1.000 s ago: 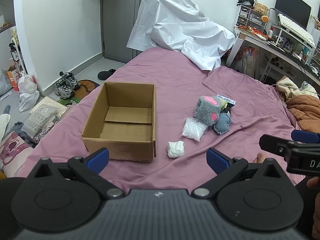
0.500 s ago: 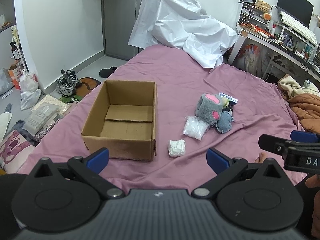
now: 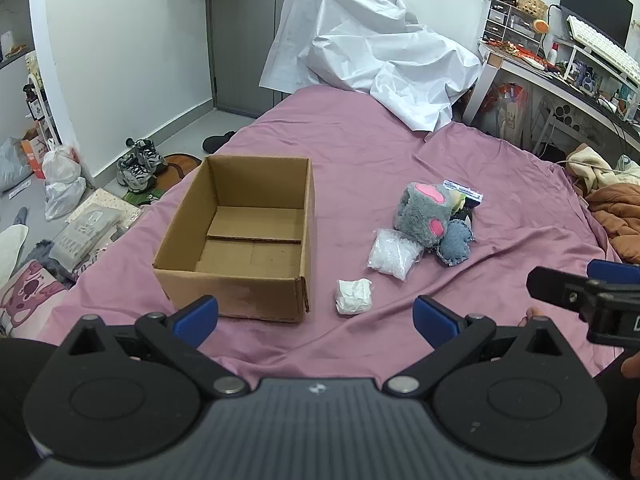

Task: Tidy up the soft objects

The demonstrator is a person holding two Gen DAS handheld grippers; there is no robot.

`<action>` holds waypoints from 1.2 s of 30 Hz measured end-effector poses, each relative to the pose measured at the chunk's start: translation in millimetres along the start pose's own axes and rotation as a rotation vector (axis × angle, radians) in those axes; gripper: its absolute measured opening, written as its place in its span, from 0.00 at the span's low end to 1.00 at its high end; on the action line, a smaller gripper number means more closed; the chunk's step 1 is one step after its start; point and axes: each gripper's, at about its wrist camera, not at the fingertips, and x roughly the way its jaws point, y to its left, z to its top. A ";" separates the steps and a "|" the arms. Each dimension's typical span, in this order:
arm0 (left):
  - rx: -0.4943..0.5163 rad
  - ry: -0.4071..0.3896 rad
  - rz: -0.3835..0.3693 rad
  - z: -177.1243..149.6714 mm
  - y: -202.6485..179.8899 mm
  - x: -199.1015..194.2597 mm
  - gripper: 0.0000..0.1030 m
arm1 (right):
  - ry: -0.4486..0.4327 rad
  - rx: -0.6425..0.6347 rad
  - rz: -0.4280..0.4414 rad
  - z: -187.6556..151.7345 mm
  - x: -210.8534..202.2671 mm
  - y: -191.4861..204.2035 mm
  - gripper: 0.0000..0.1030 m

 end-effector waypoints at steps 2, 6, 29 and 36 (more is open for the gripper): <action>-0.001 -0.004 -0.003 0.3 -1.1 0.0 1.00 | 0.003 -0.003 -0.007 -1.0 0.9 -1.1 1.00; 0.006 -0.006 -0.001 1.3 -3.2 -0.2 1.00 | -0.001 0.005 0.005 -0.9 -0.9 -3.9 1.00; 0.000 -0.013 0.005 0.6 -6.7 -1.5 1.00 | -0.020 0.002 0.003 -4.1 -4.5 -4.2 1.00; -0.013 0.000 -0.014 6.9 -8.5 7.6 1.00 | -0.014 0.025 -0.003 -2.2 -0.8 -7.7 1.00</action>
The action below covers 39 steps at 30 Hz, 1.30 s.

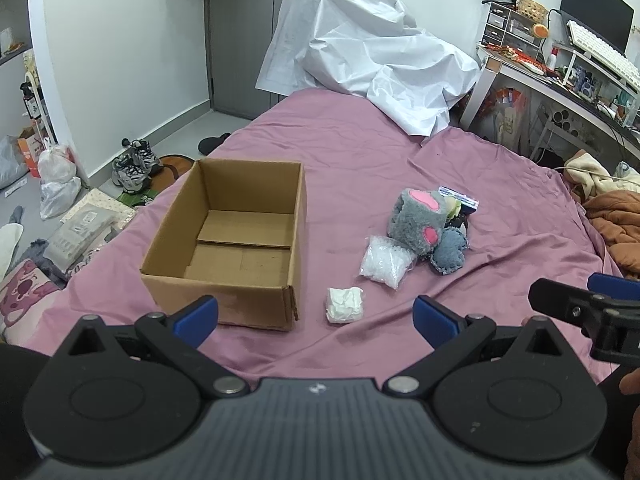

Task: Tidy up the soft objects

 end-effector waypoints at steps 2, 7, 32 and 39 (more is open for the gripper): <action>-0.003 0.003 -0.010 2.3 -0.7 4.2 1.00 | 0.005 0.020 -0.003 1.3 2.5 -3.1 1.00; -0.009 0.012 -0.025 7.8 -3.9 17.3 0.99 | 0.009 0.073 -0.004 4.9 9.0 -12.5 1.00; -0.118 0.132 -0.064 33.7 -20.7 104.8 0.68 | 0.253 0.104 -0.003 59.3 114.2 -60.1 0.87; -0.172 0.233 -0.023 30.4 -28.4 142.4 0.61 | 0.311 0.150 -0.019 64.8 145.6 -76.7 0.81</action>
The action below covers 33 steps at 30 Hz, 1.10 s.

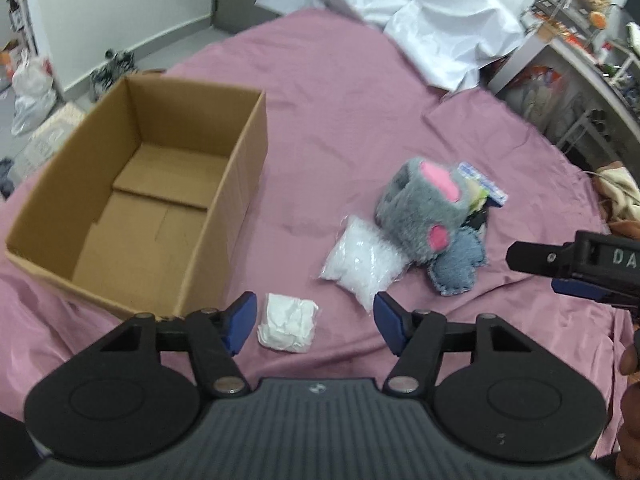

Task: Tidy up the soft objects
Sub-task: 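Grasp the white tissue bundle with left tool while right tool grasps the denim patch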

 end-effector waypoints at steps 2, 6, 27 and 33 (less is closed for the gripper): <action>0.003 0.010 0.028 -0.6 -2.6 7.9 0.61 | 0.033 0.030 0.021 4.4 10.4 -5.4 0.74; 0.006 0.038 0.050 -1.9 -4.6 24.7 0.61 | 0.096 0.101 0.044 7.6 32.5 -19.6 0.66; 0.021 0.010 0.169 -21.9 -24.2 50.5 0.61 | 0.168 0.240 0.048 15.7 72.0 -37.5 0.55; 0.005 0.016 0.229 -29.6 -15.5 60.0 0.59 | 0.147 0.189 0.024 14.9 67.4 -30.4 0.54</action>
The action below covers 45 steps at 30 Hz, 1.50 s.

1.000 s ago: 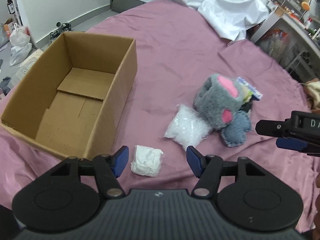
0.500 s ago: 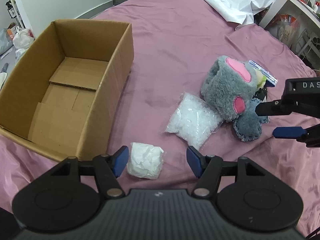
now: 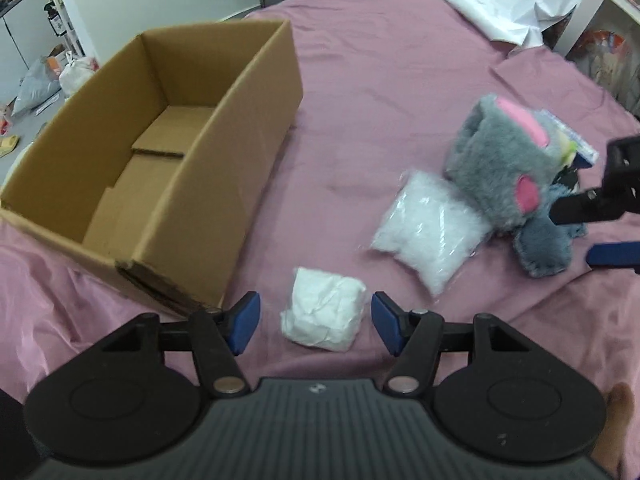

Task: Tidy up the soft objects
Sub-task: 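Grasp the white tissue bundle with left tool while right tool grasps the denim patch, then carry tissue bundle into box with left tool while right tool carries denim patch there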

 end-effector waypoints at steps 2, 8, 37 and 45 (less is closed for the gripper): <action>-0.015 0.012 -0.005 -1.4 5.5 5.5 0.59 | 0.023 0.022 -0.014 -0.5 8.1 -6.0 0.54; -0.062 0.028 -0.028 -0.4 19.5 11.5 0.43 | 0.034 0.024 0.011 2.7 14.7 -5.5 0.41; 0.001 -0.143 -0.154 36.1 28.4 -83.5 0.41 | -0.168 0.024 0.155 4.7 -48.0 7.5 0.16; 0.027 -0.179 -0.167 57.7 46.4 -95.7 0.41 | -0.228 -0.011 0.184 5.8 -60.0 23.4 0.16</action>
